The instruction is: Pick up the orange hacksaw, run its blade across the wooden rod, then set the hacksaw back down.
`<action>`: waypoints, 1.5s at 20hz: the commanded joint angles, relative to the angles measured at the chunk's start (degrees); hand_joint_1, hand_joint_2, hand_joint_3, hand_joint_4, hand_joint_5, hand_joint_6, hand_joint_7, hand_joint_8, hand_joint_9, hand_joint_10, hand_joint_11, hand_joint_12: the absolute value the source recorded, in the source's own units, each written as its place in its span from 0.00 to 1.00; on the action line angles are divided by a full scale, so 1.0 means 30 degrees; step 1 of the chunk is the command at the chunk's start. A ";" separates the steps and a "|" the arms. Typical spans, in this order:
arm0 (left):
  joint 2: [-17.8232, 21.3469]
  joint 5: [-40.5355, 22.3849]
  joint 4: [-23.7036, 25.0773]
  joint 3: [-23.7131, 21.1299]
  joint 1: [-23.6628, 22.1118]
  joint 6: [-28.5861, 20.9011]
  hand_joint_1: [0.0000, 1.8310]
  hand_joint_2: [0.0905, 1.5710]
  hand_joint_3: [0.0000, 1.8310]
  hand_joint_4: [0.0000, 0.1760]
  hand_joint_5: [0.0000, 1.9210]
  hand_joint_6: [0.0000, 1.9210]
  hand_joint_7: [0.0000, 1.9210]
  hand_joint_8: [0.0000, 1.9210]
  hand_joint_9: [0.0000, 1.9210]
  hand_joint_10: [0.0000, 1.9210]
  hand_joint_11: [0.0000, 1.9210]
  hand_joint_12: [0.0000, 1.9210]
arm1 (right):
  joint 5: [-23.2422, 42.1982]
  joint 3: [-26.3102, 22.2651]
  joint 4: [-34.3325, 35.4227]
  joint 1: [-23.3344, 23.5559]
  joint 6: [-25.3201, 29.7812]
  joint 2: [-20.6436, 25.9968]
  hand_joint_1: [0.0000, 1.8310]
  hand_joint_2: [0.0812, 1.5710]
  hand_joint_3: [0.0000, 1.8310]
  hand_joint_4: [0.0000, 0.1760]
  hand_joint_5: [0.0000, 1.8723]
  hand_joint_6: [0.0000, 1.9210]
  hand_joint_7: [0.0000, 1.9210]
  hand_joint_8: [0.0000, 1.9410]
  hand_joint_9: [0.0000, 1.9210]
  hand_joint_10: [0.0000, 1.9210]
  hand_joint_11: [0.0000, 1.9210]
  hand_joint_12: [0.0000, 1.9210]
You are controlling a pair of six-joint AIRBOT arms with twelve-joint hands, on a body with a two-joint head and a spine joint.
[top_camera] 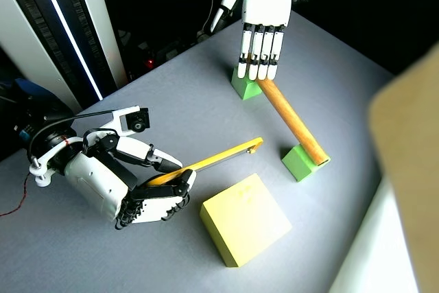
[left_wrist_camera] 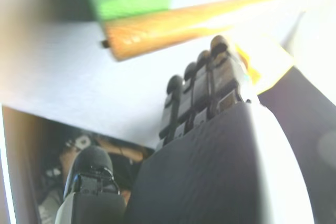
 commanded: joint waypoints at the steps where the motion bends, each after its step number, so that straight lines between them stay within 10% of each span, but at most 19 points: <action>1: -0.0027 -0.1427 -0.0429 0.0156 -0.0080 0.0006 0.00 0.71 0.00 0.00 0.03 0.00 0.01 0.00 0.01 0.00 0.00 0.08 | 0.2044 0.0090 -0.1501 0.0005 0.0373 0.0030 0.75 0.69 0.00 0.00 0.47 0.48 0.52 0.50 0.51 0.65 0.43 0.68; 4: -0.0745 -0.2810 -0.0429 0.1098 0.0067 0.0308 0.00 0.71 0.00 0.00 0.03 0.00 0.01 0.00 0.01 0.00 0.00 0.07 | 0.2155 0.0145 -0.2013 -0.0465 0.0560 -0.0048 0.75 0.70 0.00 0.00 0.46 0.51 0.52 0.49 0.50 0.66 0.43 0.68; 6: -0.1247 -0.4372 -0.0429 0.1779 0.0247 0.0461 0.00 0.71 0.00 0.00 0.03 0.00 0.01 0.00 0.01 0.00 0.00 0.06 | 0.2141 0.0275 -0.2561 -0.0727 0.0640 -0.0042 0.65 0.76 0.00 0.00 0.37 0.68 0.47 0.63 0.47 0.44 0.38 0.69; 7: -0.1402 -0.4920 -0.0429 0.1982 0.0294 0.0514 0.00 0.71 0.00 0.00 0.03 0.00 0.01 0.00 0.01 0.00 0.00 0.07 | 0.2090 0.0273 -0.2691 -0.0815 0.0696 -0.0014 0.59 0.75 0.00 0.00 0.35 0.32 0.40 0.29 0.41 0.30 0.30 0.67; 9: -0.1673 -0.6563 -0.0431 0.2398 0.0407 0.0568 0.00 0.71 0.00 0.00 0.03 0.00 0.01 0.00 0.01 0.00 0.00 0.07 | 0.1937 0.0273 -0.2899 -0.0860 0.0726 0.0013 0.49 0.68 0.00 0.00 0.25 0.03 0.26 0.02 0.24 0.05 0.06 0.63; 17: -0.2215 -1.0218 -0.1795 0.3345 0.0522 0.0850 0.00 0.71 0.00 0.00 0.02 0.00 0.01 0.00 0.01 0.00 0.00 0.05 | 0.1519 0.0267 -0.3915 -0.0853 0.0906 0.0292 0.34 0.58 0.00 0.00 0.01 0.00 0.01 0.00 0.00 0.00 0.00 0.16; 23: -0.2874 -1.1080 -0.1573 0.4230 0.0302 0.0860 0.00 0.71 0.00 0.00 0.05 0.00 0.03 0.00 0.03 0.00 0.00 0.09 | -0.1216 0.0262 -0.6851 0.0618 0.0449 0.1604 0.31 0.62 0.00 0.00 0.16 0.01 0.18 0.01 0.16 0.01 0.02 0.56; 26: -0.3071 -1.1460 -0.1571 0.4600 0.0268 0.0864 0.06 0.73 0.00 0.20 0.16 0.01 0.12 0.00 0.17 0.01 0.05 0.35 | -0.3069 0.0076 -0.8520 0.2041 0.0329 0.2823 0.27 0.68 0.00 0.00 0.38 0.03 0.41 0.02 0.41 0.08 0.20 0.67; 27: -0.3126 -1.1632 -0.1571 0.4747 0.0306 0.0864 0.09 0.73 0.00 0.17 0.22 0.01 0.17 0.00 0.27 0.02 0.14 0.39 | -0.3523 -0.0078 -0.8707 0.2543 0.0041 0.3235 0.28 0.70 0.00 0.00 0.47 0.06 0.51 0.09 0.43 0.37 0.32 0.79; 28: -0.3136 -1.1775 -0.1571 0.4829 0.0356 0.0864 0.11 0.74 0.00 0.12 0.26 0.01 0.22 0.00 0.32 0.02 0.20 0.39 | -0.3879 -0.0210 -0.8917 0.2879 -0.0198 0.3504 0.27 0.72 0.00 0.00 0.50 0.13 0.48 0.35 0.41 0.61 0.37 0.88; 30: -0.3168 -1.1953 -0.1573 0.4938 0.0419 0.0864 0.17 0.77 0.00 0.00 0.42 0.05 0.44 0.05 0.50 0.06 0.36 0.39 | -0.5328 -0.0413 -1.0722 0.3884 -0.0253 0.4478 0.27 0.73 0.00 0.00 0.39 0.66 0.49 0.83 0.53 0.94 0.56 0.99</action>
